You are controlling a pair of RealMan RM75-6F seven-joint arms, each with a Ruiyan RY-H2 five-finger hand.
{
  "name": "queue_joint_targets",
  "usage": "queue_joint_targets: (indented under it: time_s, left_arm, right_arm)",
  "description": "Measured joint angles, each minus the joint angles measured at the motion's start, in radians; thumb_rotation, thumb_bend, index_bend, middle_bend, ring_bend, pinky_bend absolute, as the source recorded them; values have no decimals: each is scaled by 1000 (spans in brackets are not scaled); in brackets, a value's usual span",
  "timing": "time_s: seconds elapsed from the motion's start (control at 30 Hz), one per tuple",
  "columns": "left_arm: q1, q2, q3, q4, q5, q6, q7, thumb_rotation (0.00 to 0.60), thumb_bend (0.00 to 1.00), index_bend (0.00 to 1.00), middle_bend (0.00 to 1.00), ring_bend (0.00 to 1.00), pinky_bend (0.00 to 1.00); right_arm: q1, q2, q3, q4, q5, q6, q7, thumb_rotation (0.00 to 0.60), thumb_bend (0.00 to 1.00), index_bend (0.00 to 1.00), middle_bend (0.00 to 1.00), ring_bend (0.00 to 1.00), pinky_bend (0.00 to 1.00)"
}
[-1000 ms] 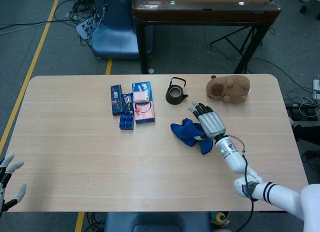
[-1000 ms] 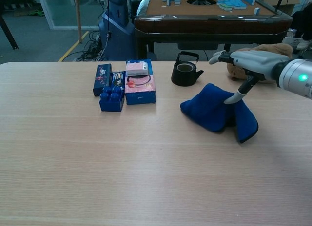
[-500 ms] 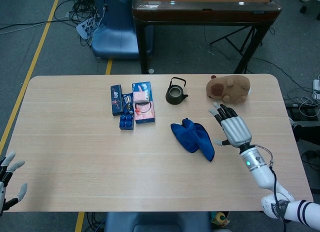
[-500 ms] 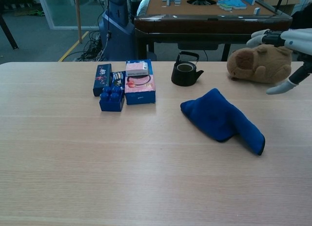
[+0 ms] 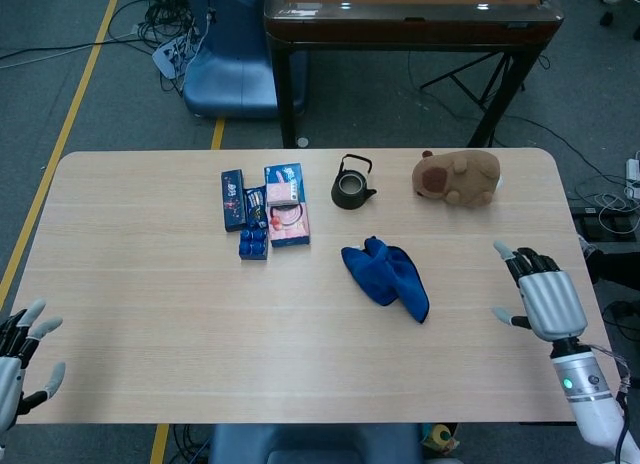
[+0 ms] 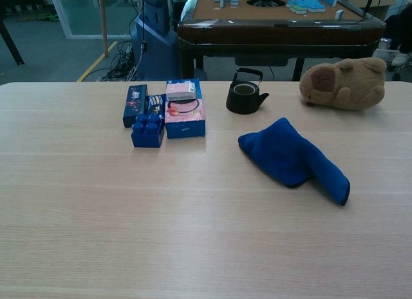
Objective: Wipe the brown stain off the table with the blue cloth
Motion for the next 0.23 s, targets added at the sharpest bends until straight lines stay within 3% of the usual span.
queue_joint_targets:
  time_s: [0.23]
  left_arm:
    - [-9, 1, 2, -11, 7, -8, 11, 600, 358, 214, 47, 44, 49]
  right_arm:
    - [-79, 23, -21, -33, -24, 80, -13, 600, 55, 156, 304, 205, 279]
